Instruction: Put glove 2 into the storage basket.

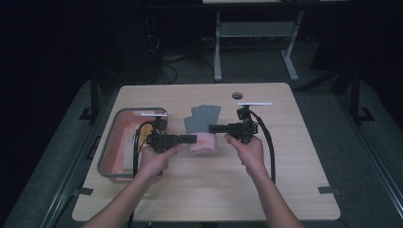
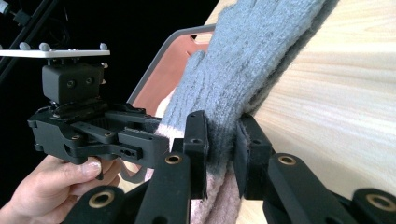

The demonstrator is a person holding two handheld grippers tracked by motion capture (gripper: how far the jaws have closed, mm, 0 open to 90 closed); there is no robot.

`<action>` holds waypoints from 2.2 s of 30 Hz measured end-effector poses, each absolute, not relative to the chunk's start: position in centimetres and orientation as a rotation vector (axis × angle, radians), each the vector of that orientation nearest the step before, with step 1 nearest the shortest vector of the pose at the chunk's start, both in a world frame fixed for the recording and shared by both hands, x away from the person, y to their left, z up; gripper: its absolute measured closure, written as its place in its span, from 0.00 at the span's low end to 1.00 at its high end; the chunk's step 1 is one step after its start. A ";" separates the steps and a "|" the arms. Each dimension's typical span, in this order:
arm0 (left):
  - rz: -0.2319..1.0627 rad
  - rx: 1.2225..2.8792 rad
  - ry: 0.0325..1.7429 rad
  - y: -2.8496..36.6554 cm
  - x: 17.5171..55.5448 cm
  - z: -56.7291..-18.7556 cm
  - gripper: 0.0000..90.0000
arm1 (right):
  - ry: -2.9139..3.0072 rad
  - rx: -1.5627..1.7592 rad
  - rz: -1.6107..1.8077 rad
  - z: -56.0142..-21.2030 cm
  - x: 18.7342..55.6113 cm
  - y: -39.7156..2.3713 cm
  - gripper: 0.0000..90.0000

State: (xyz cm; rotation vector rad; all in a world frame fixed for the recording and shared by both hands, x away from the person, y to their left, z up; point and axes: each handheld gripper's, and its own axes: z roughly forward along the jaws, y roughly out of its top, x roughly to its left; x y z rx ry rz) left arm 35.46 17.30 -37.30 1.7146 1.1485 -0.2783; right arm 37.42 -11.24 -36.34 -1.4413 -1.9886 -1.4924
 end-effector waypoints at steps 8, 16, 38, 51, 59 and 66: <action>-0.261 1.703 1.167 18.3 35.4 -36.9 0.73 | -1.991 -1.434 -1.479 -36.0 37.9 -10.2 0.85; -0.260 1.677 1.187 19.7 35.4 -36.3 0.73 | -2.017 -1.415 -1.474 -35.3 38.3 -8.8 0.85; -0.199 1.664 1.233 24.2 35.3 -34.5 0.74 | -2.034 -1.351 -1.472 -33.9 39.5 -3.9 0.85; -0.170 1.658 1.263 26.3 35.2 -34.4 0.74 | -2.017 -1.323 -1.472 -34.5 39.9 -1.9 0.85; -0.155 1.659 1.279 27.5 35.0 -34.4 0.74 | -2.056 -1.287 -1.461 -34.3 40.2 -0.3 0.85; -0.143 1.656 1.297 28.5 35.0 -34.5 0.74 | -2.040 -1.280 -1.453 -34.6 40.6 0.7 0.85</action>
